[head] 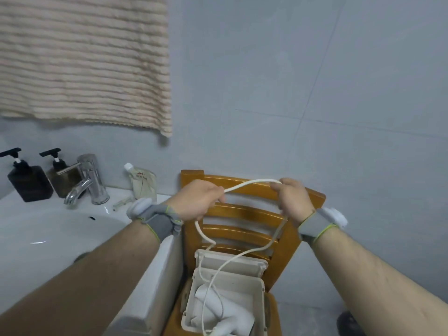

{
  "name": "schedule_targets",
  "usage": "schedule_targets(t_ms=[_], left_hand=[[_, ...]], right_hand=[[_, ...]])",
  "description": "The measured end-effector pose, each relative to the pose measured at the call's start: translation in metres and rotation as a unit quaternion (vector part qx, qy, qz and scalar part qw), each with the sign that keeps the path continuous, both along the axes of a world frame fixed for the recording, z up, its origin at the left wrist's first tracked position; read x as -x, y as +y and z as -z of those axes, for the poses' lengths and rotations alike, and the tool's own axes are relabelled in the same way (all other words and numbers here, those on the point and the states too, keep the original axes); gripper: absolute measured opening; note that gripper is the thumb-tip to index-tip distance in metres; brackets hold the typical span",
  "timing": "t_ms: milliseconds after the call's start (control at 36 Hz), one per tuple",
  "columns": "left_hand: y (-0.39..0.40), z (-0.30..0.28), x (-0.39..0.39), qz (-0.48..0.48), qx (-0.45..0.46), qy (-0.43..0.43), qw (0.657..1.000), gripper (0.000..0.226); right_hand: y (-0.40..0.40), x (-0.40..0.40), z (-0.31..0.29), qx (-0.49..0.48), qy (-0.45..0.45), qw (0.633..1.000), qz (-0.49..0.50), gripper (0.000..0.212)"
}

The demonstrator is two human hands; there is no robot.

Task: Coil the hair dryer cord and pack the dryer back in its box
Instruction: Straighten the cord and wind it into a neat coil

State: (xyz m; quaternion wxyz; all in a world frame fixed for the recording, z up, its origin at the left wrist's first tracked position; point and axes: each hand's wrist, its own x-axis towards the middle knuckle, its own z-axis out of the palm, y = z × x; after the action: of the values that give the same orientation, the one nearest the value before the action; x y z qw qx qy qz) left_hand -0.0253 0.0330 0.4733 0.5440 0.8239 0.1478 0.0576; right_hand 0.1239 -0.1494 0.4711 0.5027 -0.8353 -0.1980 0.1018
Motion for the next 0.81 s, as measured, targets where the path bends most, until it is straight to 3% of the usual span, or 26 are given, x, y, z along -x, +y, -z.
schedule_targets(t_ms=[83, 167, 250, 389, 500, 611, 694, 806], left_hand=[[0.006, -0.001, -0.001, -0.038, -0.123, -0.014, 0.992, 0.035], [-0.011, -0.006, -0.012, 0.006, -0.175, -0.007, 0.985, 0.033], [-0.026, -0.013, -0.021, 0.028, -0.205, -0.017, 0.978, 0.034], [-0.01, -0.008, -0.009, 0.039, -0.004, -0.043, 0.998, 0.033], [-0.005, -0.002, -0.005, 0.002, -0.05, -0.059, 0.997, 0.034], [-0.023, -0.013, -0.015, 0.007, -0.139, -0.061, 0.988, 0.033], [-0.039, -0.02, -0.024, 0.033, -0.198, -0.052, 0.978, 0.038], [-0.023, -0.017, -0.015, 0.03, -0.02, -0.058, 0.998, 0.036]], right_hand=[[-0.006, -0.004, 0.0, 0.106, -0.066, 0.992, -0.013, 0.03], [0.008, 0.017, -0.002, 0.21, -0.15, 0.963, -0.081, 0.027], [0.024, 0.04, -0.003, 0.207, -0.208, 0.948, -0.122, 0.03], [0.011, 0.023, -0.014, 0.09, -0.102, 0.989, -0.063, 0.028], [0.002, 0.006, -0.011, 0.088, -0.093, 0.991, -0.023, 0.033], [0.014, 0.017, -0.01, 0.215, -0.219, 0.951, -0.042, 0.023], [0.026, 0.032, -0.008, 0.211, -0.245, 0.943, -0.075, 0.022], [0.012, 0.015, -0.01, 0.089, -0.127, 0.987, -0.037, 0.039]])
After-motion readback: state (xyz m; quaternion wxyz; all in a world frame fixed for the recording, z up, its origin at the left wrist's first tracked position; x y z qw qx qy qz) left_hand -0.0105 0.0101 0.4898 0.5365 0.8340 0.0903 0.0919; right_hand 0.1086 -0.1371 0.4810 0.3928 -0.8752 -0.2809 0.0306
